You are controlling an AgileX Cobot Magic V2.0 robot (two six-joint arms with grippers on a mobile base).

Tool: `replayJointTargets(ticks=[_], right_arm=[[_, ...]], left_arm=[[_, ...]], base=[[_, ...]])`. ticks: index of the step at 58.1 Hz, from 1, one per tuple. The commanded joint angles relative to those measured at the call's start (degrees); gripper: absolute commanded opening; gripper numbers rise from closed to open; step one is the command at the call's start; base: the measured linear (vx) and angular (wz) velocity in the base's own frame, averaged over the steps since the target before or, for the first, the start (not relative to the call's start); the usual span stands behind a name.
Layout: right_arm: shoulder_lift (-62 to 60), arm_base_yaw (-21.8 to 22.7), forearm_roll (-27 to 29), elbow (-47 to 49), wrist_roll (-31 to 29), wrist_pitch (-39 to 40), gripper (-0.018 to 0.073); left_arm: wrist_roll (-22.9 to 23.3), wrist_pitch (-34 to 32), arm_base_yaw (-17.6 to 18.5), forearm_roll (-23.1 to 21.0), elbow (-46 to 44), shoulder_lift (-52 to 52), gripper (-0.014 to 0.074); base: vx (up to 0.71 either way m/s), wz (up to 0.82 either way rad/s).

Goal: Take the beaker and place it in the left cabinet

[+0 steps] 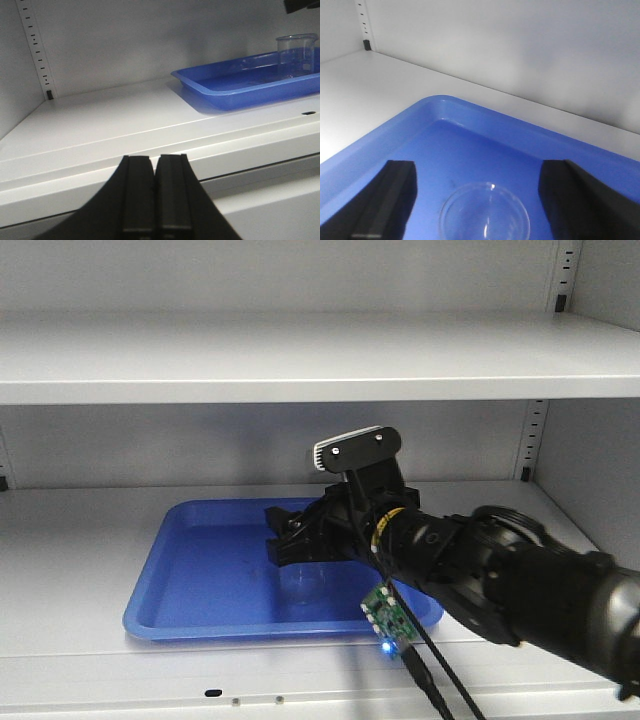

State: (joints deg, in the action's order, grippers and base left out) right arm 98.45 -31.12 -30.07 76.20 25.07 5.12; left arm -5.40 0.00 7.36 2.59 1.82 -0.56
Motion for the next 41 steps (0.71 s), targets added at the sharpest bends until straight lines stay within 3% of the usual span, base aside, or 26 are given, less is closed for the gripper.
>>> replayJointTargets(ticks=[1, 28, 41], right_arm=[[-6.98, 0.32, -0.10, -1.93, 0.13, 6.29, 0.0490], [-32.79, 0.32, -0.16, -24.16, -0.09, 3.73, 0.0227], [-41.38, 0.32, -0.17, -31.33, 0.12, 0.22, 0.0178]], left_arm=[[0.15, -4.28, 0.03, -0.18, 0.90, -1.06, 0.0001], [0.15, -4.28, 0.03, -0.18, 0.90, -1.06, 0.0001], [0.15, -4.28, 0.03, -0.18, 0.90, -1.06, 0.0001]], base=[[0.00, 0.00], [0.00, 0.00], [0.00, 0.00]])
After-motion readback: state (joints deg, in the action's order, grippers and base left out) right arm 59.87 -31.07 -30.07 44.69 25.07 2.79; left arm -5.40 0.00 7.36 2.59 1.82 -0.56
